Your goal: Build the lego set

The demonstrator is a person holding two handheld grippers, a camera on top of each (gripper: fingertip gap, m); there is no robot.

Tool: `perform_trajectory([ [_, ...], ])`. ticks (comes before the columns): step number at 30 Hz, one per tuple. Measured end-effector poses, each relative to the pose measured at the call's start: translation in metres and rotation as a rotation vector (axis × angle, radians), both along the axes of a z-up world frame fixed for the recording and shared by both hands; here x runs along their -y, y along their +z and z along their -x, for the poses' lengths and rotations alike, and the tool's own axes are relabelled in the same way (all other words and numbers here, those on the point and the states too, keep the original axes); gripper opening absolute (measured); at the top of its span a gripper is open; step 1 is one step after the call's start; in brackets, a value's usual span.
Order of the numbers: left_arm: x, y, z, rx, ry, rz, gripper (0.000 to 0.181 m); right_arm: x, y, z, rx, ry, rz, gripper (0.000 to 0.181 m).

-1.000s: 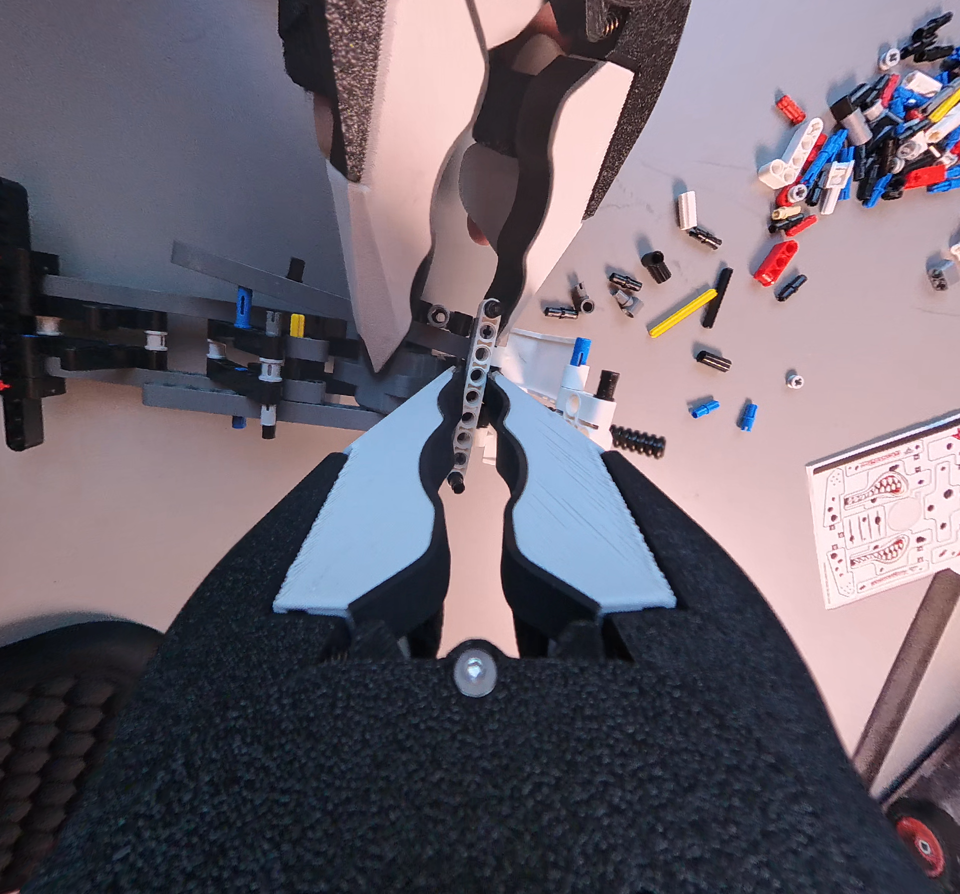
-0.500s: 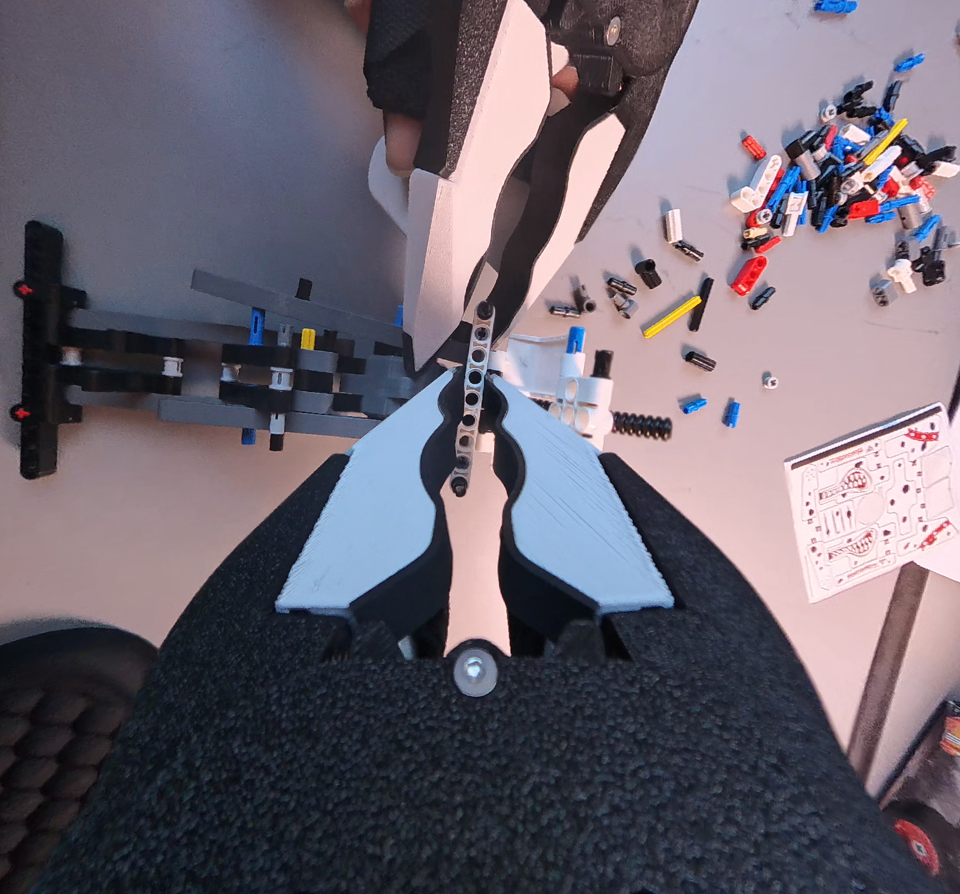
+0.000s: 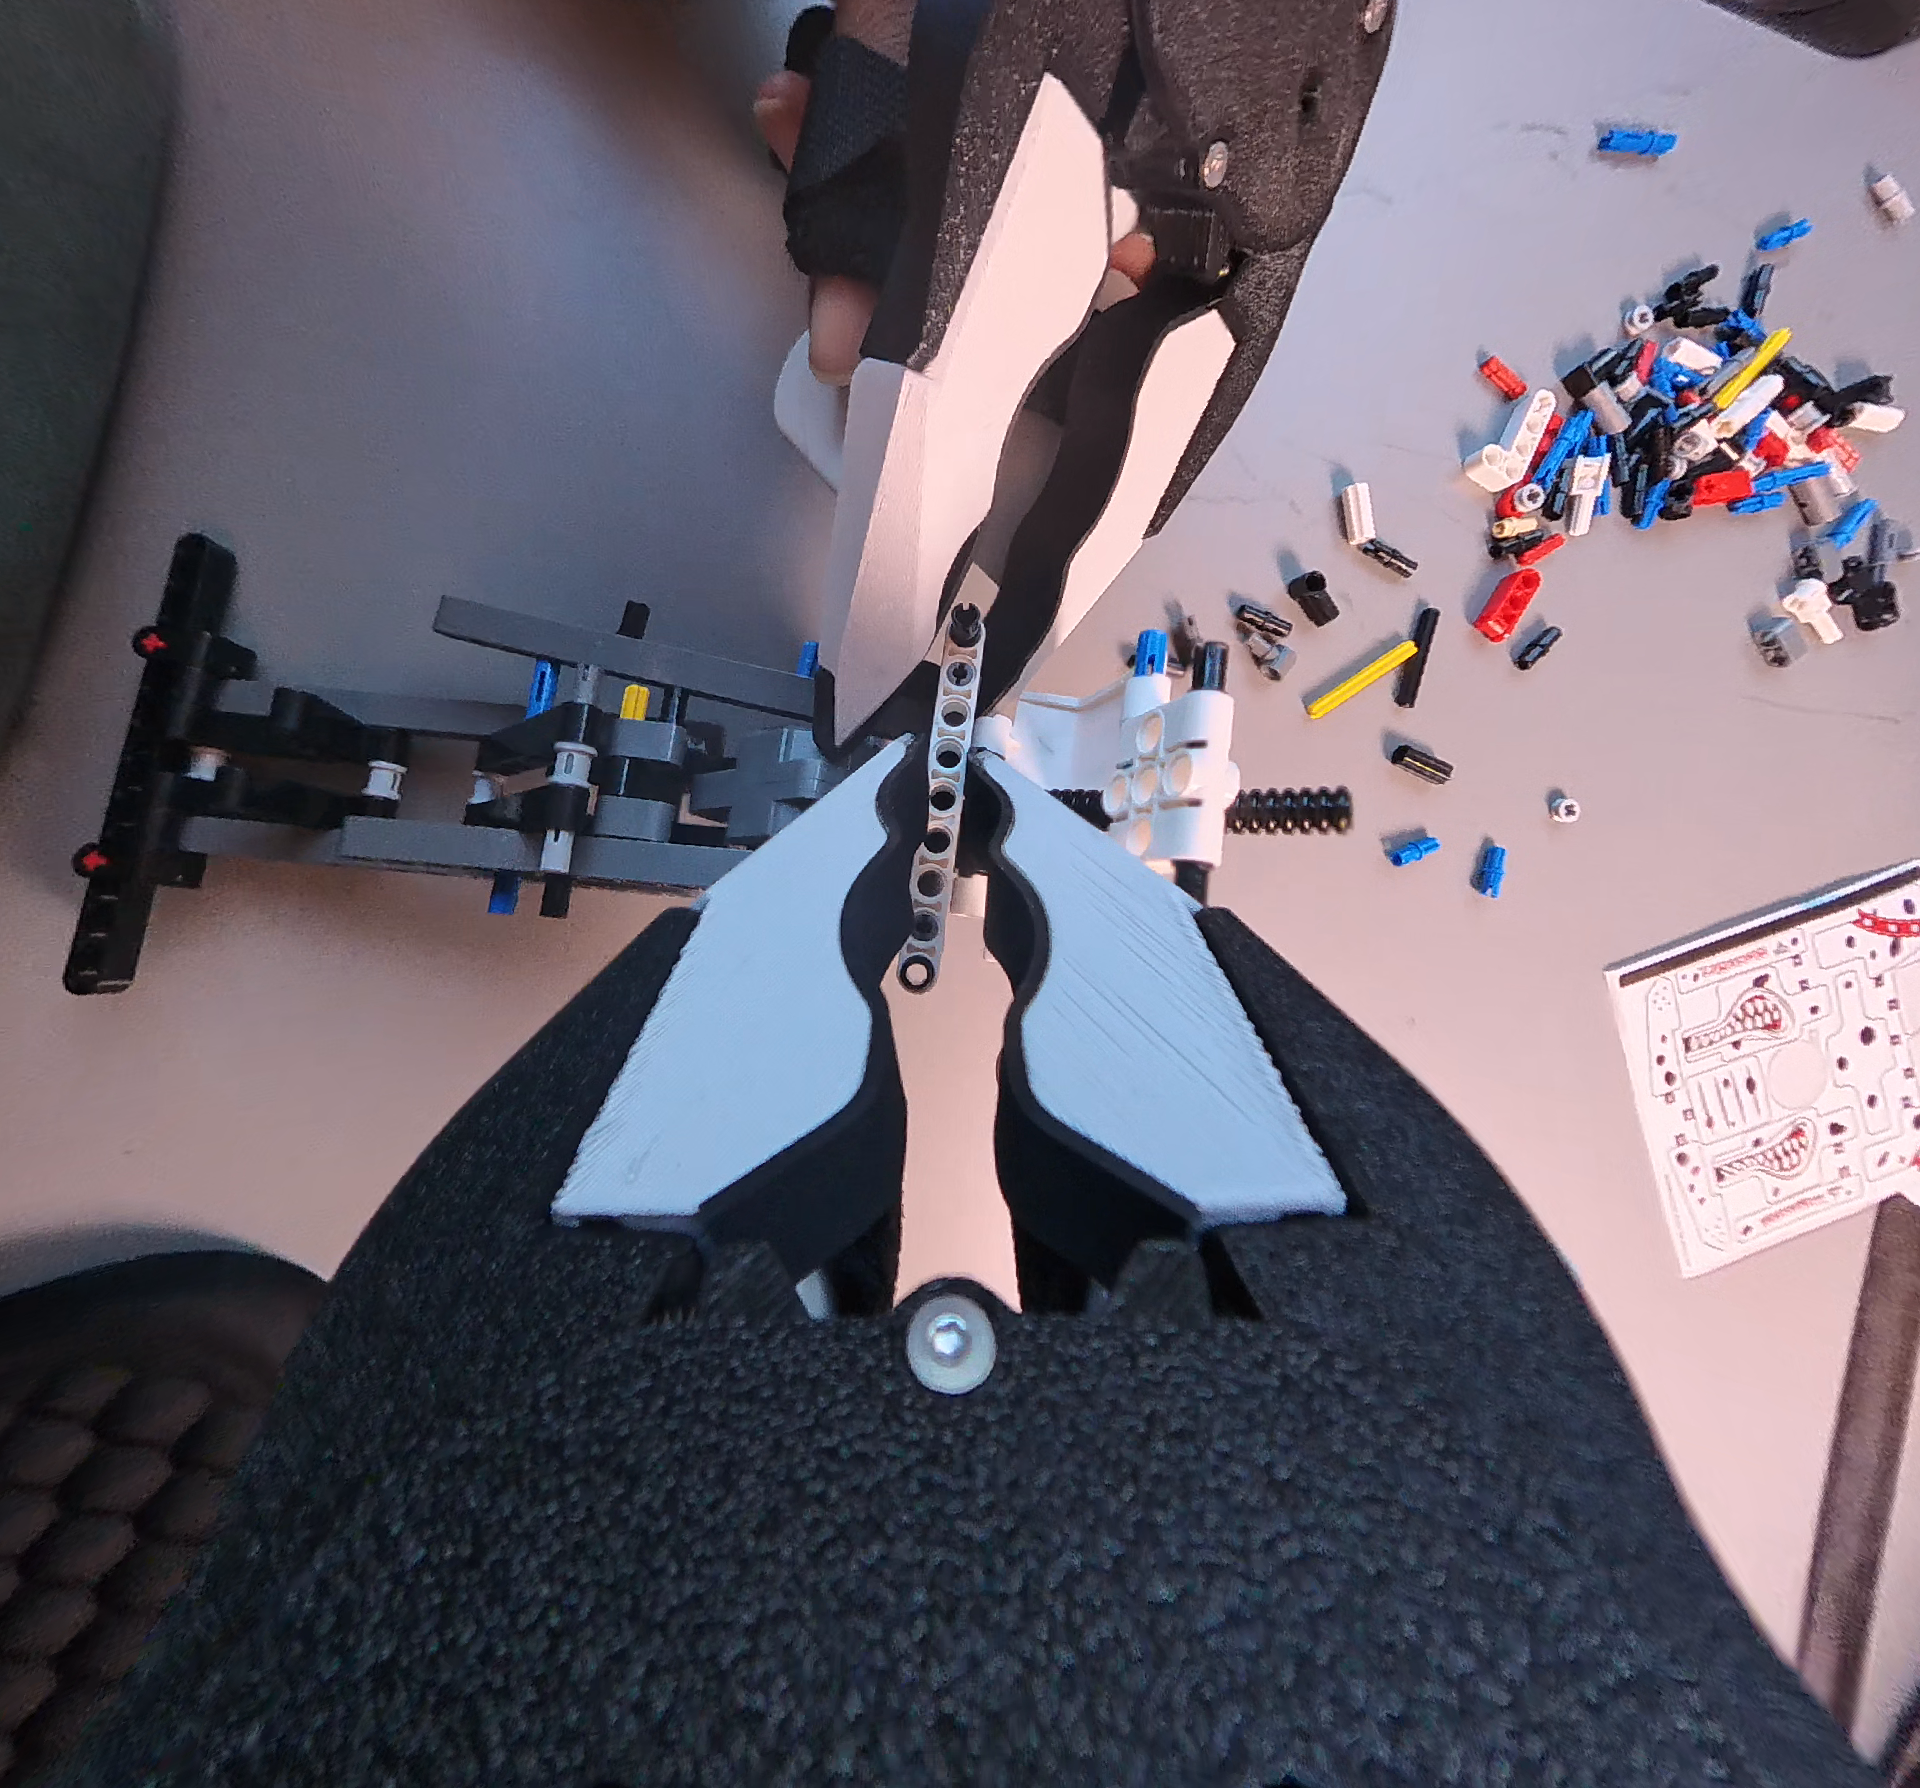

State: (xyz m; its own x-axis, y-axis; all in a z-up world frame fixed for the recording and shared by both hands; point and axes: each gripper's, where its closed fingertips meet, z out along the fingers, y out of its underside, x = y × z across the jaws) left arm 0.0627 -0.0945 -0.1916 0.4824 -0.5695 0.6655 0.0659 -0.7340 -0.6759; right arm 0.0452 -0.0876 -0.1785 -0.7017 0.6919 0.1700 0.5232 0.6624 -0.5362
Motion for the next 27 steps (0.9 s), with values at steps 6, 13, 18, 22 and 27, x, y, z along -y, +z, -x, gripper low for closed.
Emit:
perform_trajectory([
  [6,0.005,0.000,-0.004,0.017,-0.029,0.011,0.027,0.005,0.001,-0.003,-0.052,-0.006,0.048,0.004],
  [13,0.009,-0.002,-0.005,0.035,-0.048,0.035,0.025,0.010,0.009,-0.005,-0.103,-0.026,0.130,0.003],
  [18,0.011,0.000,-0.007,0.014,-0.053,0.013,0.023,0.011,0.012,-0.011,-0.129,-0.036,0.159,0.004],
  [22,0.015,-0.008,-0.008,-0.065,-0.082,0.034,0.023,0.014,-0.007,-0.013,-0.131,-0.010,0.056,0.006],
  [27,0.012,-0.007,-0.003,-0.090,-0.045,0.018,0.024,0.005,-0.005,-0.014,-0.129,-0.033,-0.043,0.020],
])
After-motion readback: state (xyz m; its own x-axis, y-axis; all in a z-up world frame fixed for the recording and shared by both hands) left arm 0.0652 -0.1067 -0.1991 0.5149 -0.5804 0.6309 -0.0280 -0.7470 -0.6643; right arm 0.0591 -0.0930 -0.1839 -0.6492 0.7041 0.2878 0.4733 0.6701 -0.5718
